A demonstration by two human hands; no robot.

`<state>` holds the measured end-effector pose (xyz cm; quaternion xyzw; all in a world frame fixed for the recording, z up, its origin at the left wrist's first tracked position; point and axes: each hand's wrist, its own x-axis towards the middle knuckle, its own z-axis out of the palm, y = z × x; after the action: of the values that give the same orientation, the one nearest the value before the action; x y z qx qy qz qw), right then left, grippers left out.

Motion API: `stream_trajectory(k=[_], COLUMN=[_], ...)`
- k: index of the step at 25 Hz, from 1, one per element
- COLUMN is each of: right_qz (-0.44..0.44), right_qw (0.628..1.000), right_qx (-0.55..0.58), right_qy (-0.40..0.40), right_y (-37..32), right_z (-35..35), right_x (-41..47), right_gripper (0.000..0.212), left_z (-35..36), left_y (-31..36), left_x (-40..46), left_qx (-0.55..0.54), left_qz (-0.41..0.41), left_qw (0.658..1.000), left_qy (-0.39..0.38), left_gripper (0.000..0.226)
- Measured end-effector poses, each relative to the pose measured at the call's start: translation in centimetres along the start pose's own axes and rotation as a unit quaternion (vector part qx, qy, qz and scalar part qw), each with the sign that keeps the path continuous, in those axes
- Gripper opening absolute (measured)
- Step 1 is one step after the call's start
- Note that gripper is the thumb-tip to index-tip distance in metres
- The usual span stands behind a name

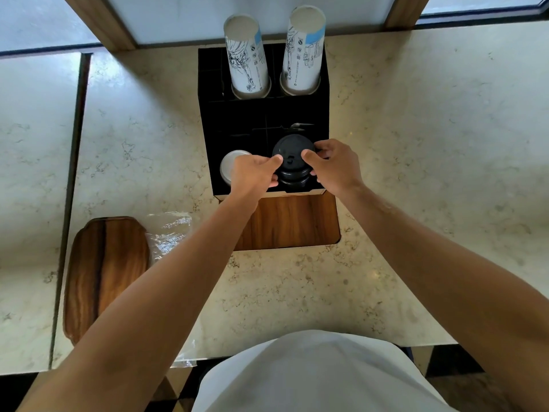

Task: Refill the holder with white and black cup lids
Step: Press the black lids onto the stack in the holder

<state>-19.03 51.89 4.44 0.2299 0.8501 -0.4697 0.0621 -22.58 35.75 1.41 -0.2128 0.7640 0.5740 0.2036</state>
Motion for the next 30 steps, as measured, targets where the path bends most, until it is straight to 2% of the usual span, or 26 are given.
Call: stream_trajectory(k=[7,10,14,23,26,30], right_qz=[-0.029,-0.038,-0.048,-0.065,-0.075,-0.075], right_qw=[0.999,0.997,0.993,0.981,0.978,0.975], right_qx=[-0.043,-0.074,-0.11,-0.182,-0.195,-0.209], right_qy=[0.002,0.008,0.019,0.021,0.018,0.025], right_y=[-0.2,-0.1,0.2,0.3,0.4,0.4], right_z=[0.0,0.1,0.6,1.0,1.1,1.2], right_x=[-0.2,-0.3,-0.4,0.4,0.3,0.0], right_gripper=[0.041,0.042,0.043,0.049,0.051,0.047], left_z=[0.2,0.3,0.4,0.4,0.3,0.3], left_y=[-0.6,-0.5,-0.4,-0.4,-0.9,-1.5], left_x=[-0.2,-0.4,-0.8,-0.8,-0.7,-0.8], left_qx=[0.074,0.1,0.13,0.16,0.156,0.194], left_qz=[0.039,0.044,0.057,0.091,0.096,0.15], left_qw=[0.996,0.993,0.989,0.981,0.982,0.967], left_qy=[0.029,0.034,0.045,0.055,0.054,0.068], left_gripper=[0.02,0.015,0.024,0.013,0.037,0.037])
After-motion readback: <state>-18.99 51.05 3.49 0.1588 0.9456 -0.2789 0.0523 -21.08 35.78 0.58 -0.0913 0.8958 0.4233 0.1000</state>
